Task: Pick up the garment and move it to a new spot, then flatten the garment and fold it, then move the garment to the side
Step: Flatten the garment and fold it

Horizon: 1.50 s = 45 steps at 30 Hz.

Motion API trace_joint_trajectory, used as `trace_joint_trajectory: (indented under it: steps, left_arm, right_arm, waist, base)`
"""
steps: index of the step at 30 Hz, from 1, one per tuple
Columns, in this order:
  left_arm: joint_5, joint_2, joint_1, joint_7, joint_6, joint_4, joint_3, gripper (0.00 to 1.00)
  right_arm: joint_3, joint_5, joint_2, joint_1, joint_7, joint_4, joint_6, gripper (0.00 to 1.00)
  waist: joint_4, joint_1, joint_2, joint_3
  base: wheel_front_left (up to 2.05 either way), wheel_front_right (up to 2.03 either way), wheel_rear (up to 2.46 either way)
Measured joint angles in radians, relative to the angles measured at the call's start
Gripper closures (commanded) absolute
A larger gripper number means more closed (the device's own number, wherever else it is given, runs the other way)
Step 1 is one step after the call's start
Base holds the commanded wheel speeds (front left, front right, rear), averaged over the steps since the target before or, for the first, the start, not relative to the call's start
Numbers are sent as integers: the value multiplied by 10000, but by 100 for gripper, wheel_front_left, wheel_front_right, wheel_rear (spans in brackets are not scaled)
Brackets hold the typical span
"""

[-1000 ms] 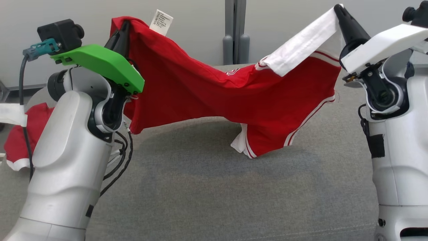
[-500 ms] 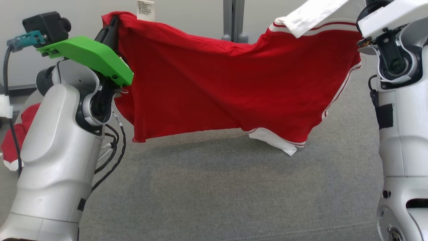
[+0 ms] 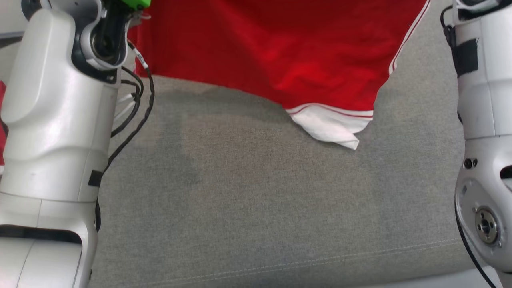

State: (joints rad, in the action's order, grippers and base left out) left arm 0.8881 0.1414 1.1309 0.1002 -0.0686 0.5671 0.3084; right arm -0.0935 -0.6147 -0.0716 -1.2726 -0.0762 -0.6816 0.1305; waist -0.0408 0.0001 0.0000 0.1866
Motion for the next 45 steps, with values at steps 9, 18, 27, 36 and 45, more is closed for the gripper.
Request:
trace_joint_trajectory:
  steps: [9,18,27,36,45]
  left_arm:
    - [-125,-109,1380,-2176,401,986,-646,100]
    - [-562,-50,2146,-3580,1480,907,-1221,100]
    - [-1294,-558,532,-3613,1910,623,-1436,100]
    - [-207,-445,-1400,-3373,1964,489,77,100]
    - [995,357,-3903,-2102,1960,144,922,100]
  right_arm:
    - [-598,-148,186,-1993,2767,-1135,0,100]
    - [539,-1032,201,-2894,3392,219,0,100]
    - [2755,-1751,-750,-701,2757,1003,0,100]
    - [3933,-3521,-2698,2573,-493,2660,0,100]
    - [2533,-3852,-3430,6196,-3381,3603,0,100]
  waist:
    - [-119,1,0,1105]
    - [-437,-1,0,1263]
    - [-546,0,0,1945]
    - [-39,0,0,2281]
    - [337,-1,0,1031]
  base:
    - [0,0,0]
    - [0,0,0]
    - [0,0,0]
    - [0,0,0]
    - [0,0,0]
